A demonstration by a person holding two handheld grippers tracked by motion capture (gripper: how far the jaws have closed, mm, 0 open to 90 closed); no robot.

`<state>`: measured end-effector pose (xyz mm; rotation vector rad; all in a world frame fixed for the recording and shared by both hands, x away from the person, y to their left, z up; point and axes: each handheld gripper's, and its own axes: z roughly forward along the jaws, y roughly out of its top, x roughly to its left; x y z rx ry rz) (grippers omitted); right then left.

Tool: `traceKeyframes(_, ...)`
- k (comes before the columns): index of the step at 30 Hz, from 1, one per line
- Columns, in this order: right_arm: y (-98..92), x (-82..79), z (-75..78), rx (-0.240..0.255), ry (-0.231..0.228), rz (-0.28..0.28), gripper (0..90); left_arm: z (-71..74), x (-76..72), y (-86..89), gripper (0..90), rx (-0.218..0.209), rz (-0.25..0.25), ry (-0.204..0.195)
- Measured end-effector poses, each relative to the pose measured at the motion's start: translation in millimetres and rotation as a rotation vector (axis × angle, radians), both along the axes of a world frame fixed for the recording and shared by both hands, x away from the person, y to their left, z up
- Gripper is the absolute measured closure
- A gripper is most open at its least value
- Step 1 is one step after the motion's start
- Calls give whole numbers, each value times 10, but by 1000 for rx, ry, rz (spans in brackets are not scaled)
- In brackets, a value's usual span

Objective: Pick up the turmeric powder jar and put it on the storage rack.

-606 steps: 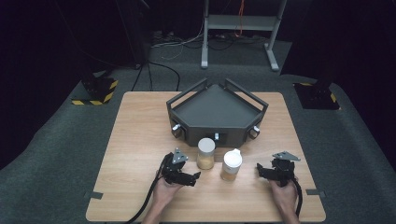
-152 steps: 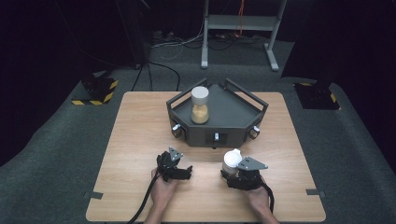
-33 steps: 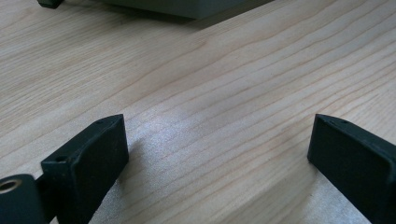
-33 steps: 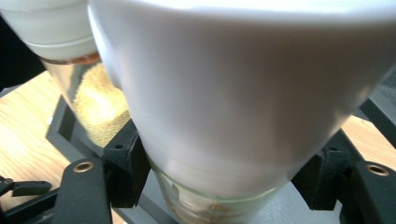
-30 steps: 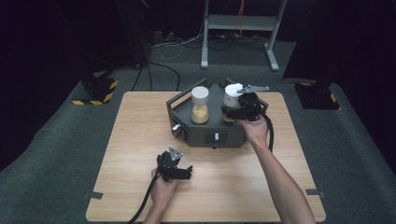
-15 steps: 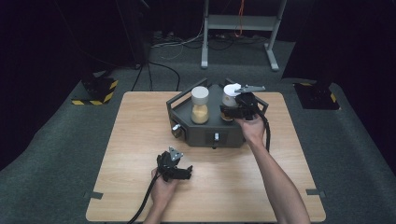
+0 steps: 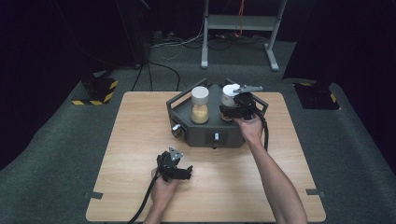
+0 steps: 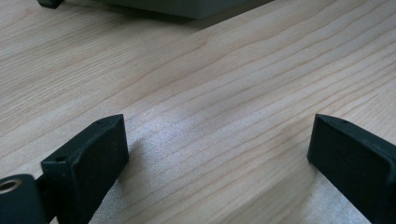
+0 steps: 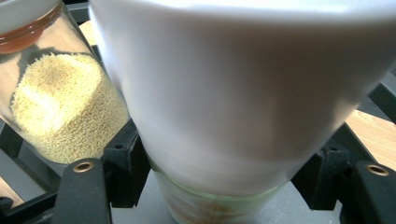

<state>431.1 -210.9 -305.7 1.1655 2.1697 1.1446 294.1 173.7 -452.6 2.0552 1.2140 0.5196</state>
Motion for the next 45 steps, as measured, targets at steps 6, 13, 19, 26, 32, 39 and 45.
traceKeyframes(6,36,-18,-10,-17,-13,4,305,0,0,0,50,0,0,0)
traceKeyframes(13,33,-29,-14,-26,-19,12,305,0,-1,-1,50,0,1,0)
traceKeyframes(19,37,-31,-12,-27,-18,11,304,-1,-1,-1,50,0,1,0)
traceKeyframes(26,28,-21,-16,-21,-15,11,300,0,-1,-1,51,0,1,0)
traceKeyframes(32,-40,16,-15,12,2,22,185,0,-1,-1,50,0,1,0)
traceKeyframes(39,-150,69,-30,64,26,60,87,0,-1,-1,50,0,1,0)
traceKeyframes(45,-208,69,-30,96,30,74,65,-1,-1,-2,50,0,1,0)
